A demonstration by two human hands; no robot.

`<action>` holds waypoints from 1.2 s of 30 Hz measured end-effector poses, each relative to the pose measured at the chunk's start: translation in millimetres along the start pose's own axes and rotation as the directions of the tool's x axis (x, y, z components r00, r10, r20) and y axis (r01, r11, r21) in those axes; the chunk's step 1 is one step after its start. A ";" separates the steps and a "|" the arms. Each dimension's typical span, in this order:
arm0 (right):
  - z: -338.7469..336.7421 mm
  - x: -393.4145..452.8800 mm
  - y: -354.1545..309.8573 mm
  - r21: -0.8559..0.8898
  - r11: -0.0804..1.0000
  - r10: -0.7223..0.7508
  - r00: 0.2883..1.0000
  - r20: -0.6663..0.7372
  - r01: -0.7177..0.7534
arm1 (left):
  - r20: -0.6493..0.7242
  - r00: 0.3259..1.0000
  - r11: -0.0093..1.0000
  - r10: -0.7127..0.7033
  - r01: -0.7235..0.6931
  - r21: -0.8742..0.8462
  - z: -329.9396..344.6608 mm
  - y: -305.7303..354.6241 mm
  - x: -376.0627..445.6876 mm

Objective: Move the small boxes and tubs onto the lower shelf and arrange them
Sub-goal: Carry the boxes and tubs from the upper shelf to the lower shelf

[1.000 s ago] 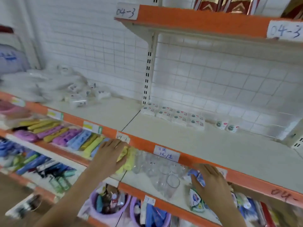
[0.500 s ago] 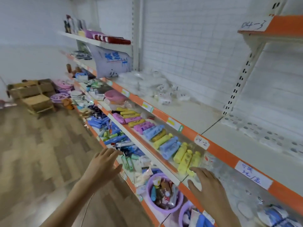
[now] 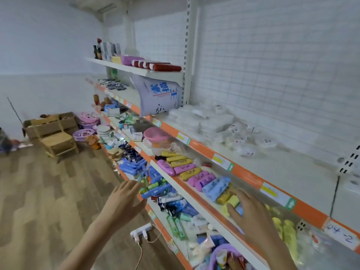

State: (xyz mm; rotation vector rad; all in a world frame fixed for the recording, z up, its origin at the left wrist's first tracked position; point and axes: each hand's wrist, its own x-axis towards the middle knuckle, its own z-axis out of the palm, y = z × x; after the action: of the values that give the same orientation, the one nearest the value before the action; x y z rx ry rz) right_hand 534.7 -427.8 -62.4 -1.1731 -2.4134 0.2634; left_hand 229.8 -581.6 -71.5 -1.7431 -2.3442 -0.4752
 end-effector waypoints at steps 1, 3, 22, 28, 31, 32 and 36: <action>3.2 9.6 -2.3 -0.002 1.000 0.013 1.000 -0.005 -0.013 | 0.001 1.000 1.000 0.015 -0.015 -0.010 3.3 -8.3 13.4; 8.1 26.5 -2.9 0.000 0.999 0.049 0.998 -0.024 -0.049 | 0.005 0.999 0.998 0.046 -0.045 -0.040 10.3 -18.4 40.2; -30.0 274.8 130.6 -0.084 0.966 0.215 0.941 -0.261 -0.244 | -0.127 0.870 0.817 0.477 -0.492 -0.302 72.1 96.1 413.9; -17.8 352.2 178.5 -0.045 0.941 0.329 0.938 -0.110 -0.335 | 0.136 0.816 0.792 0.562 -0.483 -0.374 107.7 153.4 501.1; -13.5 377.0 189.3 -0.102 0.927 0.351 0.932 -0.092 -0.360 | 0.302 0.729 0.790 0.614 -0.566 -0.238 122.3 183.8 517.9; -11.7 384.4 191.8 -0.130 0.923 0.354 0.931 -0.086 -0.363 | 0.323 0.712 0.780 0.624 -0.596 -0.194 128.5 192.1 520.8; 1.1 407.6 199.9 -0.185 0.866 0.469 0.883 -0.020 -0.464 | 0.356 0.680 0.755 0.641 -0.643 -0.131 145.6 211.4 530.4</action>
State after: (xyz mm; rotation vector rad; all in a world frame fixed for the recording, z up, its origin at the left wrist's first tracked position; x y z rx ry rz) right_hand 452.8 15.7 -9.9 -1.8489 -2.1742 0.2021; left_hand 281.3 1.1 -0.9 -2.6729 -1.6945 0.0014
